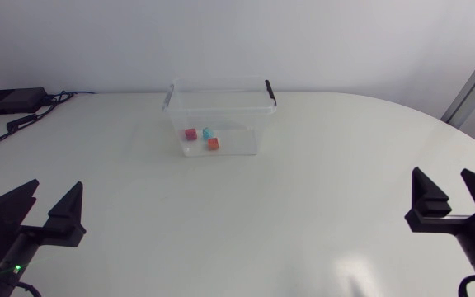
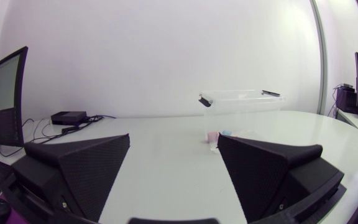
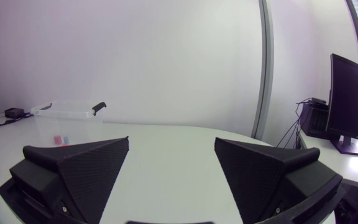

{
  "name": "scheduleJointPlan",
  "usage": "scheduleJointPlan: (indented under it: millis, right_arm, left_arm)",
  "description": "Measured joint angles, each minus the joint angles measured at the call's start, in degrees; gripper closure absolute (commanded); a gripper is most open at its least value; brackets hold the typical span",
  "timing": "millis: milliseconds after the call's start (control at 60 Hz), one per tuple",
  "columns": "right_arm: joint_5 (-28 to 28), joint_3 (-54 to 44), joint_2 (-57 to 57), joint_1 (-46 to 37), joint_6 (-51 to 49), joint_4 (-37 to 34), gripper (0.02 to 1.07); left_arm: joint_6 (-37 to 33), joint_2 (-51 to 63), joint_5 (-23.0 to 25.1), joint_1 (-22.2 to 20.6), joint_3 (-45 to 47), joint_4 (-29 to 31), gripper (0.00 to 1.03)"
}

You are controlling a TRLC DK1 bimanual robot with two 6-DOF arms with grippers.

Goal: Place the duplo bricks in the container

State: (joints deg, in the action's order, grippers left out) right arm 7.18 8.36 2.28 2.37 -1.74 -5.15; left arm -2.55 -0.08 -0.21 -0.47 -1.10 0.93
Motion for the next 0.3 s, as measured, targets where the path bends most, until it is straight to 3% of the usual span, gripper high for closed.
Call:
scheduleJointPlan:
  millis: [300]
  right_arm:
    - [-6.9,-7.1,-1.9,-2.1,0.5,4.1,0.07]
  left_arm:
    - [1.1,0.0,0.0,0.0,0.0,0.0,0.04]
